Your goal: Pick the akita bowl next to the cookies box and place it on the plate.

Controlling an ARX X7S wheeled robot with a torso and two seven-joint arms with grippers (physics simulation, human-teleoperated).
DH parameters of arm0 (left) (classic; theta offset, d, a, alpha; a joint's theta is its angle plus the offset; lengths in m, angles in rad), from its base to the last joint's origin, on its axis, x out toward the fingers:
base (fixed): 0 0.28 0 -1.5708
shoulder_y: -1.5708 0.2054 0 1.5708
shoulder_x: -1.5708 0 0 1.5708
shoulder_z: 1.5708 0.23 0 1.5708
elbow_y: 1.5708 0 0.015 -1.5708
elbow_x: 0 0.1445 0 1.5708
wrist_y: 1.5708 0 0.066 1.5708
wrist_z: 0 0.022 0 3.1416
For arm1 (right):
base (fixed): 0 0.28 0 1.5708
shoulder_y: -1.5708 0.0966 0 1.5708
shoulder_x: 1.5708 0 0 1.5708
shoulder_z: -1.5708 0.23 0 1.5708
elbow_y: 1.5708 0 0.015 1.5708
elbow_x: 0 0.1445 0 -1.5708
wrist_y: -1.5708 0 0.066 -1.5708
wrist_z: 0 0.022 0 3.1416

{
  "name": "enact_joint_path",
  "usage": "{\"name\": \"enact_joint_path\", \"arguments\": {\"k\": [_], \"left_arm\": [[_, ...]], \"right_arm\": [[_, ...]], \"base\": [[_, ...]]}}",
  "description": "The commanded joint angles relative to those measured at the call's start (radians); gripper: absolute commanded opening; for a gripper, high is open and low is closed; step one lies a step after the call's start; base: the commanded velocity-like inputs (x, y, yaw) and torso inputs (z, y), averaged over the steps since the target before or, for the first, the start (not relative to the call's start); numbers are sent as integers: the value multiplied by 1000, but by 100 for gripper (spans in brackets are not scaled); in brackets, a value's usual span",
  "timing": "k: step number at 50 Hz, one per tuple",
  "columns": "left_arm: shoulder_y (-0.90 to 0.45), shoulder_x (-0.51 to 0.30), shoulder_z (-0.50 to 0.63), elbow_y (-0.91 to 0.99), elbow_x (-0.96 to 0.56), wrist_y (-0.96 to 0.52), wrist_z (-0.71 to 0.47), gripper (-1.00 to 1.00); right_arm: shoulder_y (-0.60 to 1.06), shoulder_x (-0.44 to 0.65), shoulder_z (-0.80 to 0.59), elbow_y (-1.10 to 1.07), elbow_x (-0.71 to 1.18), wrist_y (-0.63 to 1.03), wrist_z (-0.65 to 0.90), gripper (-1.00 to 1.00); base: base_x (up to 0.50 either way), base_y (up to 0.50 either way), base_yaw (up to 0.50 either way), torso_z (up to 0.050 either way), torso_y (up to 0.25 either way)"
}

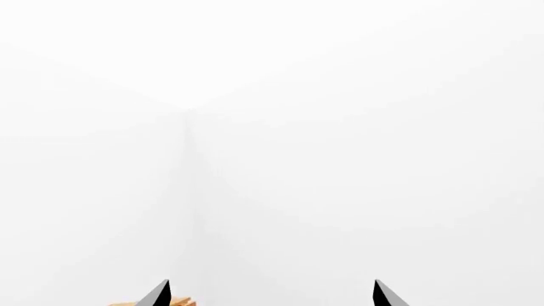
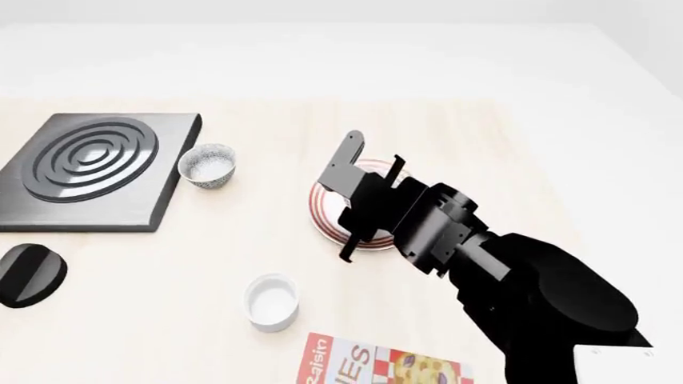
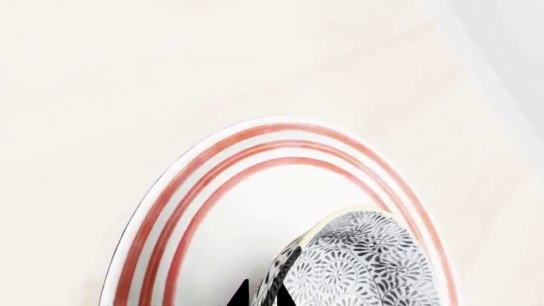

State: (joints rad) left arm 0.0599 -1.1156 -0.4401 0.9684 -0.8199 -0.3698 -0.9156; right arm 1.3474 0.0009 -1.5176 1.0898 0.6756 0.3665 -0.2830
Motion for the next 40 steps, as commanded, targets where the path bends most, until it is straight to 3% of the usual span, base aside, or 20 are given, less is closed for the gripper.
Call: {"name": "enact_joint_path", "arguments": {"k": [1,12,13,40], "left_arm": [[-1,-2,1,-3,-1,3,-1,100],[-8,-8,5,-4,-7,3,-5,100],[-8,-8,6,-4,-6,3,-5,100],[4,-7,0,-1,0,3,-9,100]], "right_arm": [[1,-1,6,0,-20,-3,1,-100],[0,-1,6,5,-28,-26,23,-100],[0,-1,6,6,-29,-28,27,100],[128,0,55,49,85,-137,-43,100]], "base": [[0,0,0,0,0],[0,0,0,0,0],[0,0,0,0,0],[0,0,0,0,0]]}}
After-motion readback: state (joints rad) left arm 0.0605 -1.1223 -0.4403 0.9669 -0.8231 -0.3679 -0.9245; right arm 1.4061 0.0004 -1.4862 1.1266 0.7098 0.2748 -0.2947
